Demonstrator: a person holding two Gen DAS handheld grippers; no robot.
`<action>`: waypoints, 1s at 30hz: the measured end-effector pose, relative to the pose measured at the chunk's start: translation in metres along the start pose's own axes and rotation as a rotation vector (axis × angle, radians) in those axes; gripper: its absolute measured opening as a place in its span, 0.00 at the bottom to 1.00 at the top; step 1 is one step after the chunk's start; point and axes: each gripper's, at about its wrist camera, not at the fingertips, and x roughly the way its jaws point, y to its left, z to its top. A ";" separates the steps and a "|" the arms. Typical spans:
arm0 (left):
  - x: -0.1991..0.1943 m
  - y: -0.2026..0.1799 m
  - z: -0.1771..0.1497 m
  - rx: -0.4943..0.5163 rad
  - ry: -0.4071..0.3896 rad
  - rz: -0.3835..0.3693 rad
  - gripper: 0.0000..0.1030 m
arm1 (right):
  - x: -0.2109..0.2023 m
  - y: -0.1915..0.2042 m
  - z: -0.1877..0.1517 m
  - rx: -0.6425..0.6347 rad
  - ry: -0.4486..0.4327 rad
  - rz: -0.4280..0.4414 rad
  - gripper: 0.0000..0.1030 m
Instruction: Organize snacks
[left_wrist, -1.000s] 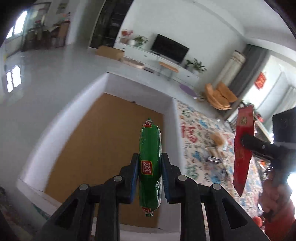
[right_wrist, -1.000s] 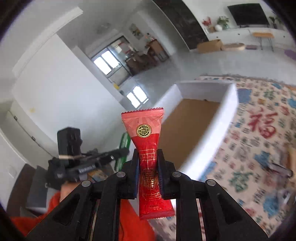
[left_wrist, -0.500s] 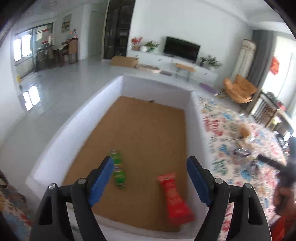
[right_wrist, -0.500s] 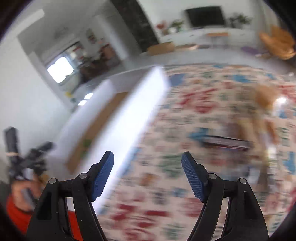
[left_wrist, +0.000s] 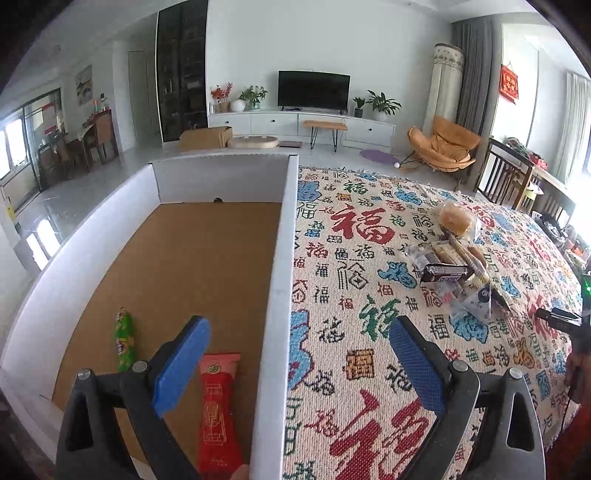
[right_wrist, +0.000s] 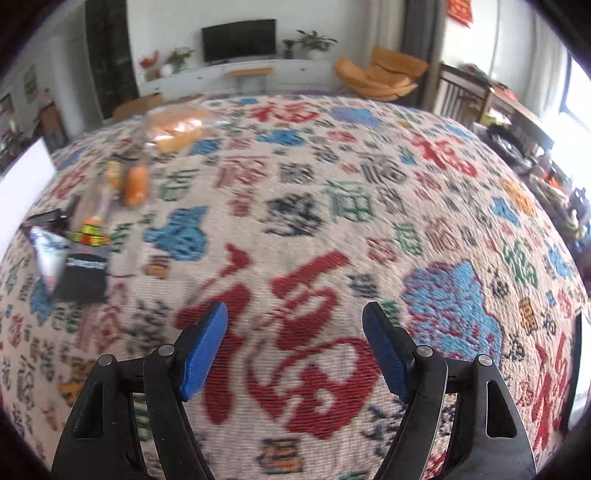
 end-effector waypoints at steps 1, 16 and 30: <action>-0.008 0.003 -0.005 -0.003 -0.004 0.000 0.94 | 0.006 -0.006 0.000 0.016 0.008 0.003 0.77; -0.107 -0.063 -0.007 0.017 -0.347 -0.045 0.99 | 0.014 -0.010 0.000 0.045 0.001 -0.023 0.83; 0.076 -0.178 -0.076 0.115 0.233 -0.182 0.99 | 0.014 -0.011 0.000 0.046 0.001 -0.023 0.83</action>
